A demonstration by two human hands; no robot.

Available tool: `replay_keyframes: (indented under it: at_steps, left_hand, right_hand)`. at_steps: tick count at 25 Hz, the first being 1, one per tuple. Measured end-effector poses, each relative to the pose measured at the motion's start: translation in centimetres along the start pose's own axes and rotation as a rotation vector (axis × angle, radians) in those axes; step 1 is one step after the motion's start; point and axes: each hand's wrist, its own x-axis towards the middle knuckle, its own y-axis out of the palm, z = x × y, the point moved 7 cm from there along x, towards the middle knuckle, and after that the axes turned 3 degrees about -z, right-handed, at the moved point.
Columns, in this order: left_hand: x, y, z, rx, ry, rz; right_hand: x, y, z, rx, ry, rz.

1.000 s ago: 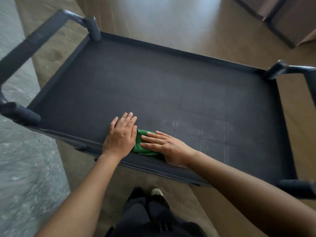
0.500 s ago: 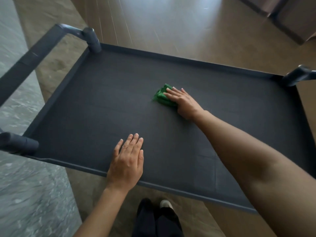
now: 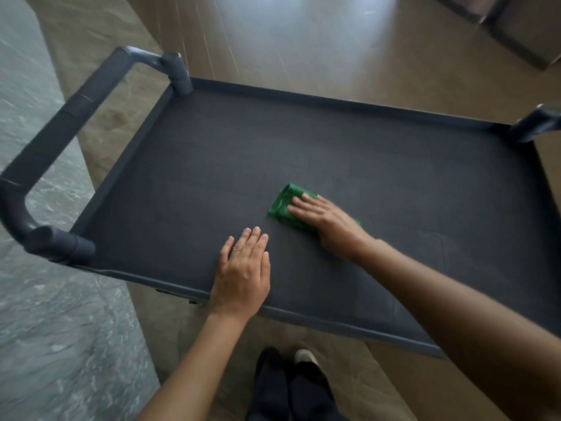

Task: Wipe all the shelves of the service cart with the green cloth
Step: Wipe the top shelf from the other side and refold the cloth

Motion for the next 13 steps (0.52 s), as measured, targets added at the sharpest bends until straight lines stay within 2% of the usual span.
replay_keyframes:
  at_steps: [6, 13]
  left_hand:
    - [0.1, -0.2, 0.7, -0.132, -0.050, -0.018]
    - [-0.2, 0.0, 0.2, -0.052, -0.020, -0.016]
  right_hand:
    - [-9.4, 3.2, 7.5, 0.106, -0.222, 0.135]
    - [-8.5, 2.5, 6.3, 0.124, -0.314, 0.193]
